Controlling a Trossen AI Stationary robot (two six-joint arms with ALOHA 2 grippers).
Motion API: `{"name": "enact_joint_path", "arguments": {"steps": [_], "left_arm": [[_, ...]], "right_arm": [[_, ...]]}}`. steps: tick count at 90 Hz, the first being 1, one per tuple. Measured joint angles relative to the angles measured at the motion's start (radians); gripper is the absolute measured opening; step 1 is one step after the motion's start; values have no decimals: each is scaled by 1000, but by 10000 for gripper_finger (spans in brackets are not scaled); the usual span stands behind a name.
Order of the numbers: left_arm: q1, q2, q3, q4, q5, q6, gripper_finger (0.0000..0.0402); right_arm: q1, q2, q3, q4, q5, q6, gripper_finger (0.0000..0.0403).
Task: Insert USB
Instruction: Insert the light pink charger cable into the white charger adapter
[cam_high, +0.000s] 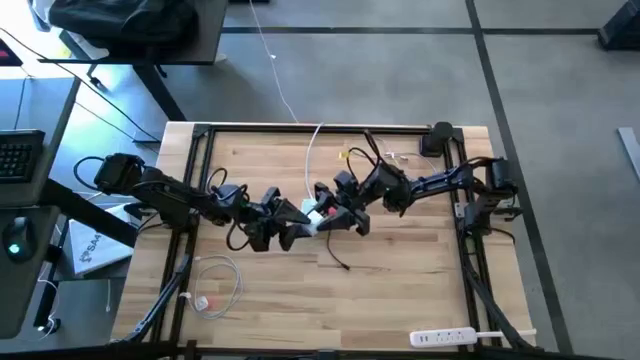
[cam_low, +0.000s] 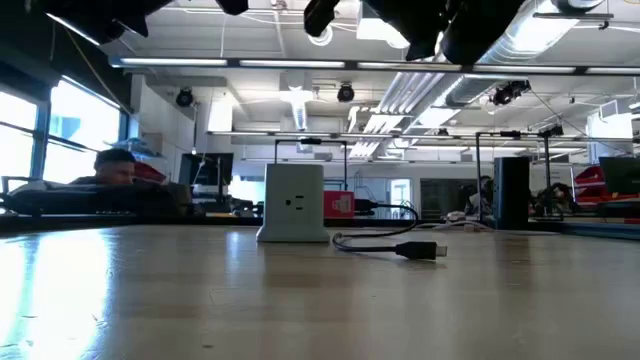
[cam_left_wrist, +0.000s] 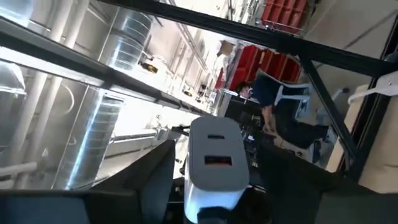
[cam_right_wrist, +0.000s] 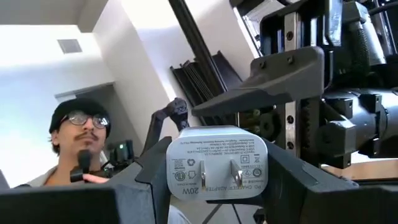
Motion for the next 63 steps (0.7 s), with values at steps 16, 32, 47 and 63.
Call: {"name": "enact_joint_path", "arguments": {"steps": [16, 32, 47, 63], "left_arm": [[17, 0, 34, -52, 8, -17, 164], [32, 0, 68, -154, -1, -35, 146], [32, 0, 71, -157, -2, -51, 129], [30, 0, 71, -156, 0, -56, 110]], "right_arm": [[0, 0, 0, -18, 0, -8, 156], [0, 0, 0, -25, 0, -12, 155], [0, 0, 0, -28, -1, -16, 155], [0, 0, 0, -27, -1, -17, 155]]}}
